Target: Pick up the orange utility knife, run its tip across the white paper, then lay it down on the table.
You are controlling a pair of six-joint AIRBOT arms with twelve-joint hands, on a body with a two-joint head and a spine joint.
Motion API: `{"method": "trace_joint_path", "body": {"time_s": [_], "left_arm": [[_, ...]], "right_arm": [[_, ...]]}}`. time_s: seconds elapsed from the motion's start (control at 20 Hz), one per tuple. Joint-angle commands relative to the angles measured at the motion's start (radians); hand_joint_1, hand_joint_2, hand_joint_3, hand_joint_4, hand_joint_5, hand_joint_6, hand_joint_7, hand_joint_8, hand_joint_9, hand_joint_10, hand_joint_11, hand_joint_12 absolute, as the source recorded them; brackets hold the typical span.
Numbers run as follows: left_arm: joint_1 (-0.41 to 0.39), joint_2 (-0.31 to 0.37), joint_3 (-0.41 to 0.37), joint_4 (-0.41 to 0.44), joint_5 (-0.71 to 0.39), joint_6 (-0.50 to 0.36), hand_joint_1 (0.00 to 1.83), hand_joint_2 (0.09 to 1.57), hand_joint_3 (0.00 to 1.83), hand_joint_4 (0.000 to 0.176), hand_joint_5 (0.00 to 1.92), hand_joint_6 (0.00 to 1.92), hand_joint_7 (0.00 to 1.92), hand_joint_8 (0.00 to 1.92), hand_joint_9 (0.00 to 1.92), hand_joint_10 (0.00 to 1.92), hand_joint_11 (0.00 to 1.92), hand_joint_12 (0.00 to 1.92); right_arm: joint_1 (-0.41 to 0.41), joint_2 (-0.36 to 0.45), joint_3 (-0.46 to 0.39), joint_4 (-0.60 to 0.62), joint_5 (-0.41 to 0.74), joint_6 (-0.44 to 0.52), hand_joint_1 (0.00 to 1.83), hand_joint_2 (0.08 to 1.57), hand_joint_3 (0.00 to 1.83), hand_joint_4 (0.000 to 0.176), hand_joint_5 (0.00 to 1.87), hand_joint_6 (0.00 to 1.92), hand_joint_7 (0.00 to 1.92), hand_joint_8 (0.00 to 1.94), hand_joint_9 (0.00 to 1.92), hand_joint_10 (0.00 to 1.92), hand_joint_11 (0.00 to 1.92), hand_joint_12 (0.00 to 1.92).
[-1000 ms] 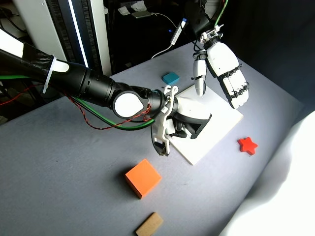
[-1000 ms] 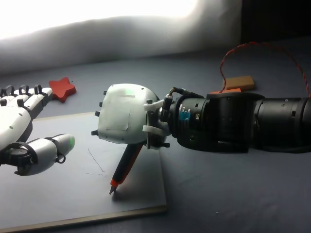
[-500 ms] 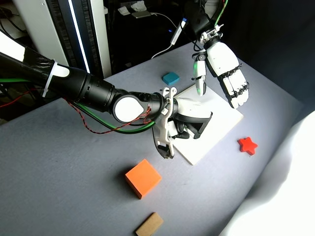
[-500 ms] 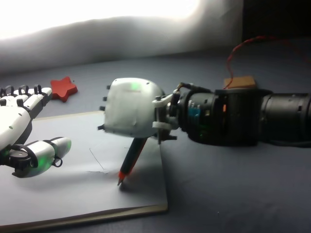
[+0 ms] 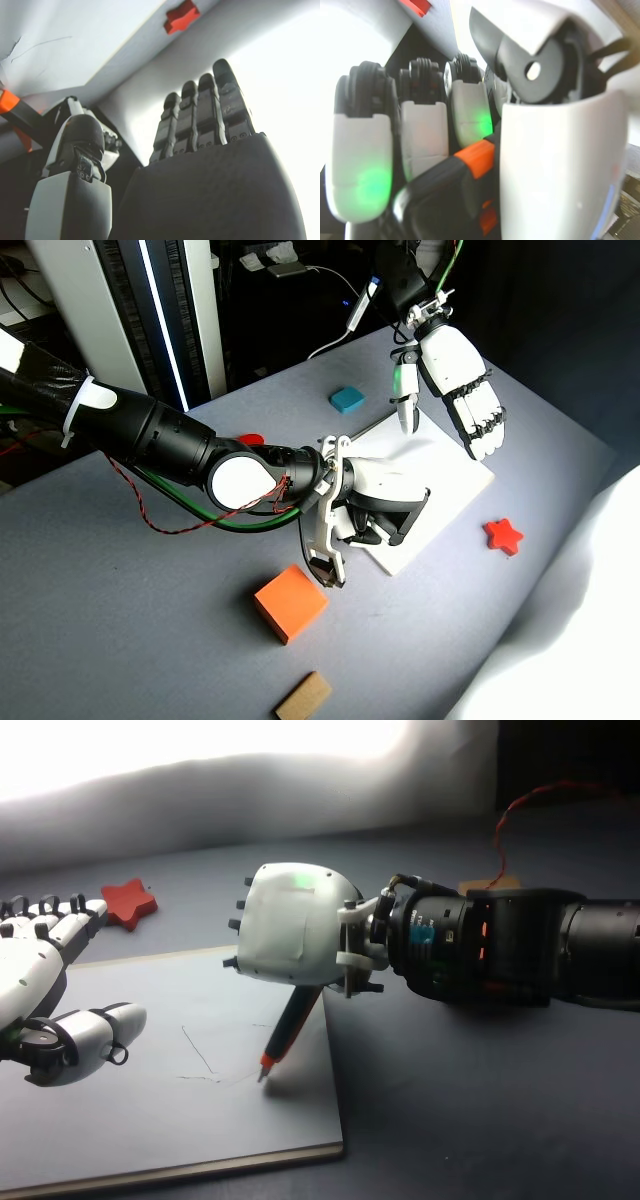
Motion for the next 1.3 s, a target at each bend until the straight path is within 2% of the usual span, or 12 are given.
{"method": "trace_joint_path", "body": {"time_s": [0.0, 0.15, 0.45, 0.55, 0.6, 0.65, 0.85, 1.0, 1.15, 1.2, 1.25], "left_arm": [[0.001, 0.003, 0.007, 0.048, -0.099, 0.001, 0.27, 1.33, 0.00, 0.014, 0.02, 0.00, 0.06, 0.00, 0.04, 0.00, 0.00, 0.31], [0.002, 0.003, 0.006, 0.048, -0.099, 0.001, 0.25, 1.33, 0.00, 0.020, 0.02, 0.00, 0.07, 0.00, 0.04, 0.00, 0.00, 0.32], [-0.002, 0.003, 0.001, 0.048, -0.099, 0.001, 0.22, 1.34, 0.00, 0.017, 0.02, 0.00, 0.05, 0.00, 0.03, 0.00, 0.00, 0.31], [-0.003, 0.003, -0.001, 0.048, -0.099, 0.001, 0.23, 1.34, 0.00, 0.016, 0.02, 0.00, 0.06, 0.00, 0.03, 0.00, 0.00, 0.34], [-0.004, 0.003, -0.003, 0.048, -0.099, 0.000, 0.24, 1.34, 0.00, 0.015, 0.03, 0.00, 0.07, 0.00, 0.04, 0.00, 0.00, 0.36], [-0.004, 0.003, -0.003, 0.048, -0.099, 0.000, 0.26, 1.34, 0.00, 0.014, 0.04, 0.01, 0.07, 0.00, 0.05, 0.01, 0.00, 0.37], [-0.003, 0.004, -0.002, 0.048, -0.099, -0.001, 0.22, 1.34, 0.00, 0.019, 0.02, 0.00, 0.05, 0.00, 0.03, 0.00, 0.00, 0.35], [-0.003, 0.004, -0.002, 0.048, -0.099, -0.001, 0.24, 1.34, 0.00, 0.019, 0.05, 0.01, 0.07, 0.01, 0.05, 0.01, 0.00, 0.38], [-0.002, 0.004, -0.002, 0.048, -0.099, -0.001, 0.25, 1.33, 0.00, 0.014, 0.04, 0.00, 0.07, 0.00, 0.05, 0.00, 0.00, 0.39], [-0.001, 0.004, -0.002, 0.048, -0.099, -0.001, 0.24, 1.34, 0.00, 0.015, 0.02, 0.00, 0.06, 0.00, 0.04, 0.00, 0.00, 0.37], [-0.001, 0.004, -0.002, 0.048, -0.099, -0.001, 0.24, 1.34, 0.00, 0.013, 0.02, 0.00, 0.04, 0.00, 0.03, 0.00, 0.00, 0.33]], "right_arm": [[0.027, 0.018, -0.026, 0.061, 0.067, -0.013, 1.51, 0.99, 0.86, 0.176, 1.66, 1.92, 1.90, 1.94, 1.92, 1.92, 1.92, 1.92], [0.039, 0.072, -0.109, 0.117, 0.010, -0.010, 1.51, 0.99, 0.88, 0.176, 1.65, 1.92, 1.91, 1.94, 1.92, 1.92, 1.92, 1.92], [0.051, 0.223, -0.298, 0.230, -0.157, 0.010, 1.53, 0.98, 0.85, 0.176, 1.66, 1.92, 1.91, 1.94, 1.92, 1.92, 1.92, 1.92], [0.069, 0.277, -0.372, 0.316, -0.265, 0.015, 1.53, 0.98, 0.86, 0.176, 1.65, 1.92, 1.91, 1.94, 1.92, 1.92, 1.92, 1.92], [0.084, 0.321, -0.432, 0.401, -0.376, 0.021, 1.53, 0.98, 0.86, 0.176, 1.65, 1.92, 1.91, 1.94, 1.92, 1.92, 1.92, 1.92], [0.086, 0.336, -0.450, 0.430, -0.417, 0.021, 1.53, 0.96, 0.89, 0.176, 1.66, 1.92, 1.91, 1.94, 1.92, 1.92, 1.92, 1.92], [0.054, 0.362, -0.473, 0.461, -0.483, 0.020, 1.51, 0.98, 0.89, 0.176, 1.65, 1.92, 1.90, 1.94, 1.92, 1.92, 1.92, 1.92], [0.019, 0.356, -0.448, 0.461, -0.402, -0.008, 1.53, 0.97, 0.86, 0.176, 1.68, 1.92, 1.91, 1.94, 1.92, 1.92, 1.92, 1.92], [0.001, 0.345, -0.424, 0.407, -0.360, -0.011, 1.52, 1.00, 0.86, 0.176, 1.66, 1.92, 1.91, 1.94, 1.92, 1.92, 1.92, 1.92], [-0.005, 0.345, -0.422, 0.407, -0.352, -0.011, 1.49, 1.00, 0.88, 0.176, 1.62, 1.92, 1.89, 1.94, 1.92, 1.92, 1.92, 1.92], [-0.013, 0.345, -0.421, 0.407, -0.331, -0.011, 1.47, 1.00, 0.97, 0.176, 1.55, 1.92, 1.82, 1.94, 1.92, 1.92, 1.92, 1.92]]}}
